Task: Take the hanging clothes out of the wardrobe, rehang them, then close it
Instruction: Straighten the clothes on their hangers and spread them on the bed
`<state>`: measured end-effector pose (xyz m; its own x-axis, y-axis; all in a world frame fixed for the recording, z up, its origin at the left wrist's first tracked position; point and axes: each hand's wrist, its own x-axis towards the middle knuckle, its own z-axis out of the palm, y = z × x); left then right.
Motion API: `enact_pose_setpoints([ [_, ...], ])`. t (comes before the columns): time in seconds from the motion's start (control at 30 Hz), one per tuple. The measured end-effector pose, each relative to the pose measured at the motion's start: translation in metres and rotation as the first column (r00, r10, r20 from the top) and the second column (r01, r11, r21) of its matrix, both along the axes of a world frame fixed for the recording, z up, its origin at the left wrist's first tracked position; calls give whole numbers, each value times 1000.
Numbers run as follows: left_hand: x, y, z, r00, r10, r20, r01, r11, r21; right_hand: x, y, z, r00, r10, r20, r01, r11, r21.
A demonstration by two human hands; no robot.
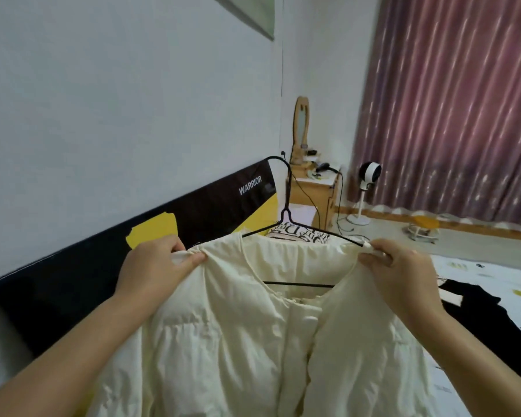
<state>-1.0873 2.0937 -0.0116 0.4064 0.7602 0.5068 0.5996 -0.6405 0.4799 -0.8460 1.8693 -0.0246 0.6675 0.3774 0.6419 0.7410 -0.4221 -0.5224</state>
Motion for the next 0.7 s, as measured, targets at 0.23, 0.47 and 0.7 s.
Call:
enact_pose_setpoints([
  [0.23, 33, 70, -33, 998, -17, -68, 10, 995, -98, 29, 72, -34, 996, -14, -89, 8, 998, -67],
  [0.47, 95, 125, -74, 992, -45, -114, 38, 998, -58, 88, 129, -57, 980, -42, -194, 10, 987, -163],
  [0.7, 172, 174, -127, 985, -76, -154, 72, 997, -28, 167, 183, -100, 948, -20, -319, -68, 963, -261],
])
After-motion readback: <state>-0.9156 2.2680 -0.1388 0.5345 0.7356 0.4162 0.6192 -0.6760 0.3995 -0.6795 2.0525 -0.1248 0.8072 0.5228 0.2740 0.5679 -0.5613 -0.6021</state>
